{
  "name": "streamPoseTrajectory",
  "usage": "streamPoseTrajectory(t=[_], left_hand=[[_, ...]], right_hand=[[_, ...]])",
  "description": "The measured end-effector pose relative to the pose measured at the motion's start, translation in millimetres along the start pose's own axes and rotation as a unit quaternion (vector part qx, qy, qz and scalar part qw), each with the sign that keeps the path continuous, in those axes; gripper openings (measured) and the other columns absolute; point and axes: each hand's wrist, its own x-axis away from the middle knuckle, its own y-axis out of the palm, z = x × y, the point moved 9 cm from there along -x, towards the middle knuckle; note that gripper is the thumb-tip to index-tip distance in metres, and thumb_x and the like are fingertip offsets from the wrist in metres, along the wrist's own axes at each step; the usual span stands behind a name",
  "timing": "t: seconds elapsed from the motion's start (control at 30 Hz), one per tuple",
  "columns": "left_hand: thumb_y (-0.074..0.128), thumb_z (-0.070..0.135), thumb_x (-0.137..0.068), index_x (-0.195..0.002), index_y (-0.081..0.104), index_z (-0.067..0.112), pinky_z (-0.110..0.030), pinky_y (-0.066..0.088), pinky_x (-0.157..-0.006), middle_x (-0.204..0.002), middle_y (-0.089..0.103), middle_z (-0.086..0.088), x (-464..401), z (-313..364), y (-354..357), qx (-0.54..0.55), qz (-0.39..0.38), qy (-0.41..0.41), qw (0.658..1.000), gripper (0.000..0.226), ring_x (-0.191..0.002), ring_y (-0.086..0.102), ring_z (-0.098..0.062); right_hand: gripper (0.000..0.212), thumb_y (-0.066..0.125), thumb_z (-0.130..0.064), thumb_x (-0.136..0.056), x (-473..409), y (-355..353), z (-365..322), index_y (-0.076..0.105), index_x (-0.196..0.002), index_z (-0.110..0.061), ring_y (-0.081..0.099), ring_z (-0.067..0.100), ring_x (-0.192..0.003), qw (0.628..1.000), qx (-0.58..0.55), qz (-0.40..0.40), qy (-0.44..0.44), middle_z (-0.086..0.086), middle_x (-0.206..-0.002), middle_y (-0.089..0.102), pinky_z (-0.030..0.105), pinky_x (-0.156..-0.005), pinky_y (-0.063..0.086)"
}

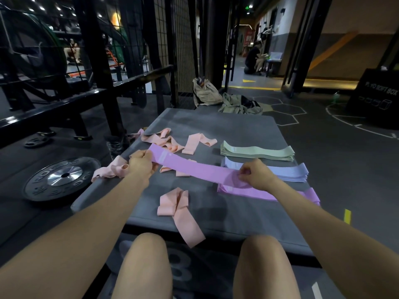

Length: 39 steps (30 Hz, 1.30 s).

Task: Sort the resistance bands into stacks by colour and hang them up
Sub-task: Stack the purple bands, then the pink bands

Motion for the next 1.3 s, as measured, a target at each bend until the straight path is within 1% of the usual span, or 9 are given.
streamPoseTrajectory(t=[0.1,0.27,0.43,0.57,0.73,0.9,1.07,1.2,1.3], left_hand=[[0.042,0.014,-0.099,-0.094,0.055,0.013,-0.020,0.048,-0.062,-0.083,0.059,0.000,3.1,-1.4,2.9,-0.014,-0.008,0.004,1.000,0.014,-0.069,0.055,-0.009],[0.044,0.013,-0.097,-0.076,0.056,0.017,-0.023,0.045,-0.062,-0.075,0.057,0.000,8.6,-5.7,7.2,-0.026,0.002,0.006,1.000,0.025,-0.063,0.051,-0.012],[0.041,0.007,-0.093,-0.073,0.055,0.017,-0.024,0.044,-0.061,-0.089,0.057,-0.008,13.3,-7.5,19.8,-0.058,-0.006,0.020,0.998,0.026,-0.071,0.051,-0.019],[0.037,0.005,-0.092,-0.078,0.058,0.013,-0.027,0.045,-0.064,-0.095,0.057,-0.010,21.4,-13.7,42.3,-0.067,-0.028,0.028,0.997,0.026,-0.077,0.052,-0.023],[0.034,0.004,-0.094,-0.093,0.059,0.009,-0.030,0.048,-0.068,-0.092,0.057,-0.008,31.3,-27.6,74.4,-0.089,-0.044,0.016,0.995,0.026,-0.072,0.053,-0.019],[0.035,0.013,-0.098,-0.126,0.050,0.004,-0.028,0.046,-0.066,-0.076,0.049,0.002,36.0,-49.0,103.5,-0.085,-0.081,-0.046,0.992,0.033,-0.065,0.049,-0.012],[0.035,0.018,-0.095,-0.076,0.051,0.014,-0.027,0.038,-0.056,-0.072,0.052,-0.003,52.7,-57.4,130.7,-0.043,-0.084,-0.069,0.993,0.025,-0.061,0.047,-0.016],[0.036,0.017,-0.095,-0.070,0.047,0.018,-0.026,0.034,-0.056,-0.081,0.052,-0.008,59.8,-61.3,155.9,-0.110,-0.120,-0.033,0.986,0.026,-0.061,0.044,-0.016],[0.039,0.014,-0.092,-0.068,0.047,0.013,-0.029,0.032,-0.058,-0.078,0.050,-0.016,62.3,-60.8,168.7,-0.216,-0.143,0.020,0.966,0.025,-0.060,0.042,-0.025]], right_hand=[[0.015,0.065,-0.007,-0.084,5.5,-8.9,-4.4,0.068,-0.097,0.000,0.048,0.021,-0.081,0.999,-0.011,0.044,-0.025,0.008,-0.103,0.040,0.019,-0.077,0.036],[0.009,0.073,-0.021,-0.078,15.1,-17.3,2.8,0.073,-0.085,-0.016,0.038,0.022,-0.106,0.997,0.036,0.071,-0.021,-0.001,-0.106,0.042,0.015,-0.075,0.015],[0.005,0.066,-0.013,-0.083,28.8,-21.6,27.3,0.064,-0.086,-0.009,0.048,0.019,-0.077,0.997,-0.064,0.037,0.030,0.001,-0.079,0.054,0.023,-0.058,0.035],[0.013,0.067,-0.001,-0.077,42.6,-23.9,64.8,0.061,-0.087,-0.007,0.049,0.020,-0.067,0.988,-0.121,0.028,0.095,0.001,-0.069,0.053,0.028,-0.063,0.045],[0.014,0.075,0.003,-0.071,56.0,-29.2,109.3,0.064,-0.079,-0.003,0.044,0.017,-0.057,0.969,-0.169,0.017,0.179,0.005,-0.061,0.050,0.024,-0.055,0.042],[0.038,0.074,0.006,-0.072,66.9,-35.1,144.4,0.044,-0.055,-0.008,0.029,0.016,-0.048,0.932,-0.258,0.028,0.255,0.003,-0.052,0.034,0.024,-0.047,0.032],[0.022,0.058,0.005,-0.086,73.3,-37.5,165.0,0.052,-0.071,-0.009,0.049,0.016,-0.064,0.864,-0.410,0.057,0.287,0.007,-0.072,0.051,0.026,-0.055,0.048],[0.023,0.052,0.006,-0.088,75.8,-49.0,184.9,0.053,-0.074,-0.012,0.047,0.015,-0.067,0.854,-0.415,0.094,0.300,0.006,-0.075,0.049,0.026,-0.057,0.048],[0.018,0.053,0.010,-0.084,79.6,-64.2,207.7,0.059,-0.082,-0.007,0.048,0.017,-0.060,0.866,-0.362,0.142,0.316,0.011,-0.077,0.053,0.017,-0.041,0.046]])
